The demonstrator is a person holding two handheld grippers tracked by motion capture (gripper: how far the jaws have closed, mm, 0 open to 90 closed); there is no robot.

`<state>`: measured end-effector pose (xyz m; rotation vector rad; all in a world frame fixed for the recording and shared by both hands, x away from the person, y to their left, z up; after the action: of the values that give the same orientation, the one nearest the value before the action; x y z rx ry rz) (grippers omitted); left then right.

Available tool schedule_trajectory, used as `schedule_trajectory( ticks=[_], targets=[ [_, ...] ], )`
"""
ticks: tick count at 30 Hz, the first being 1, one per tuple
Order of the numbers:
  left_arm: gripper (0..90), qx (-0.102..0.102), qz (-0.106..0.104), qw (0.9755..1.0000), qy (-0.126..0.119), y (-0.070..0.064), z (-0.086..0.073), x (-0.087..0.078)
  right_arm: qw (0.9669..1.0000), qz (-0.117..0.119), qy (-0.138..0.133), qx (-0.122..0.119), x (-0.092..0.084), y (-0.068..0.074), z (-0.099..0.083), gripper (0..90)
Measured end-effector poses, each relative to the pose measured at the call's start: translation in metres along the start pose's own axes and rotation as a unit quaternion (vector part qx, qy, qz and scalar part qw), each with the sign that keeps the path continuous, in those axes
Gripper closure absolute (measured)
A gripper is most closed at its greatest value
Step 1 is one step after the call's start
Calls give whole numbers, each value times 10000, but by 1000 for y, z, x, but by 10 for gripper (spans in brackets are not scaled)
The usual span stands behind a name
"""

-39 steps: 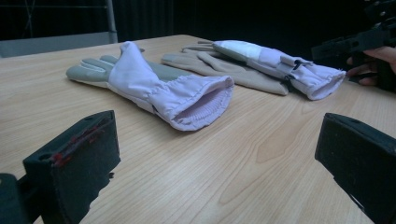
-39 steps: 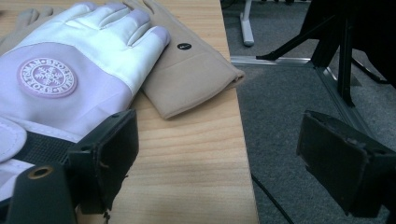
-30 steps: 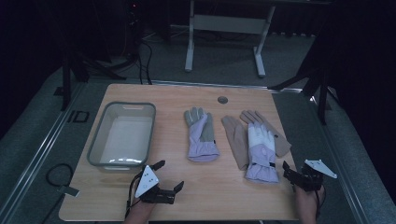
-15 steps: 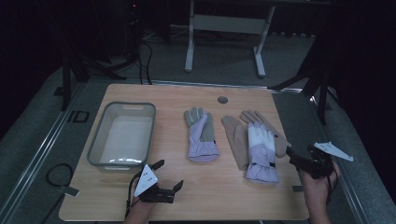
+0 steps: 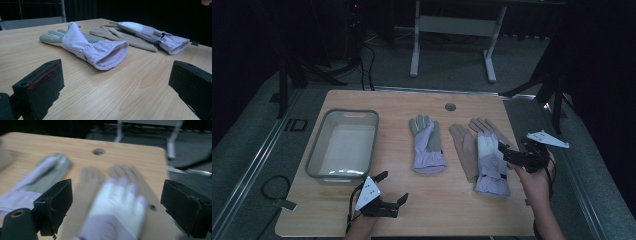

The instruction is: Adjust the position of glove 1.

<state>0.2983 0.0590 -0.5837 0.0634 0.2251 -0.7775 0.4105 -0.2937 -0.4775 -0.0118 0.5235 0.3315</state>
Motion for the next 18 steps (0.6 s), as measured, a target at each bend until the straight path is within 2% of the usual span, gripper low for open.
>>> schedule_trajectory(
  ticks=[2, 3, 4, 5, 6, 9, 10, 18],
  targets=[
    [0, 24, 4, 10000, -9, 0, 0, 0, 9999, 101, 37, -76, 6, 9, 6, 131],
    [0, 24, 4, 10000, -9, 0, 0, 0, 9999, 101, 37, -76, 6, 9, 6, 131],
    [0, 41, -11, 10000, -37, -1, 0, 0, 9997, 182, 49, -139, 12, 18, 12, 131],
    [0, 41, -11, 10000, -37, -1, 0, 0, 9997, 182, 49, -139, 12, 18, 12, 131],
    [0, 27, -42, 10000, -47, -1, 1, -1, 9994, 274, 78, -184, 17, 26, 17, 132],
    [0, -6, -56, 10000, -49, -1, 1, -1, 9993, 294, 64, -205, 20, 29, 20, 136],
    [0, -16, -58, 10000, -52, 0, 1, -1, 9988, 424, 89, -229, 27, 39, 25, 137],
    [0, 23, -75, 10000, -54, -1, 1, -1, 9967, 632, 250, -438, 50, 69, 31, 145]
  ],
)
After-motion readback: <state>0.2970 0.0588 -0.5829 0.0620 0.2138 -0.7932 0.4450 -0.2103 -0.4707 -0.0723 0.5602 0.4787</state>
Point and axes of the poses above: each handheld gripper's, and its own axes: x roughly forward along the jaws, z roughly out of its top, y roughly to its left, the point moved 10 cm from there along x, roughly forward along the jaws, and after that the axes turned 2 degrees about x, right-handed, at the moved point
